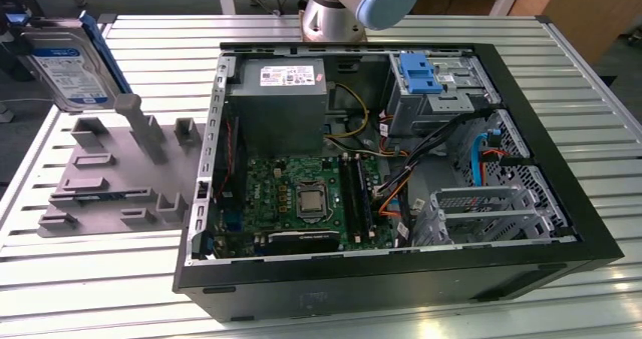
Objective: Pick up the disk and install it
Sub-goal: 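Pick up the disk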
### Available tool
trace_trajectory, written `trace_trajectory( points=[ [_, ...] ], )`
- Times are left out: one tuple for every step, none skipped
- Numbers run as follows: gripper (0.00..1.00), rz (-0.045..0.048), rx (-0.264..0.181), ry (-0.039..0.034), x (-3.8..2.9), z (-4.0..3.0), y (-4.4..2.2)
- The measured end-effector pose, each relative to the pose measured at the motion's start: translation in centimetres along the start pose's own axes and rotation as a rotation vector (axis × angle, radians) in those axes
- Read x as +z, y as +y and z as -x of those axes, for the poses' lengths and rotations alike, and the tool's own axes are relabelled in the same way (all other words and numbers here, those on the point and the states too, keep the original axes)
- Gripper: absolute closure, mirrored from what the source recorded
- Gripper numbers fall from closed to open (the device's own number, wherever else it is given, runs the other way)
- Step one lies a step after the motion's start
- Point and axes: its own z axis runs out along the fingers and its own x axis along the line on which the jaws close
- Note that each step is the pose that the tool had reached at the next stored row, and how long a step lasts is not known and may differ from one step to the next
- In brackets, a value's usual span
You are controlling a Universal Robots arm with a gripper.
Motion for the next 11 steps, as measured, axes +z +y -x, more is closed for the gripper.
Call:
trace_trajectory(
  points=[
    [0.63,0.0,0.0,0.0,-0.1,0.0,0.0],
    [0.63,0.0,0.0,0.0,-0.2,0.0,0.0],
    [0.63,0.0,0.0,0.0,-0.29,0.0,0.01],
    [0.63,-0.0001,0.0,0.0,-0.38,0.0,0.01],
    [0.63,0.0001,0.0,0.0,-0.47,0.0,0.0],
    [0.63,0.0001,0.0,0.0,-0.57,0.0,0.01],
    [0.63,0.0001,0.0,0.0,-0.66,0.0,0.01],
    [0.63,0.0001,0.0,0.0,-0.76,0.0,0.01],
    [0.63,0.0,0.0,0.0,-0.84,0.0,0.01],
    [0.63,0.0,0.0,0.0,-0.94,0.0,0.01],
    [0.63,0.0001,0.0,0.0,-1.04,0.01,0.01]
  ],
)
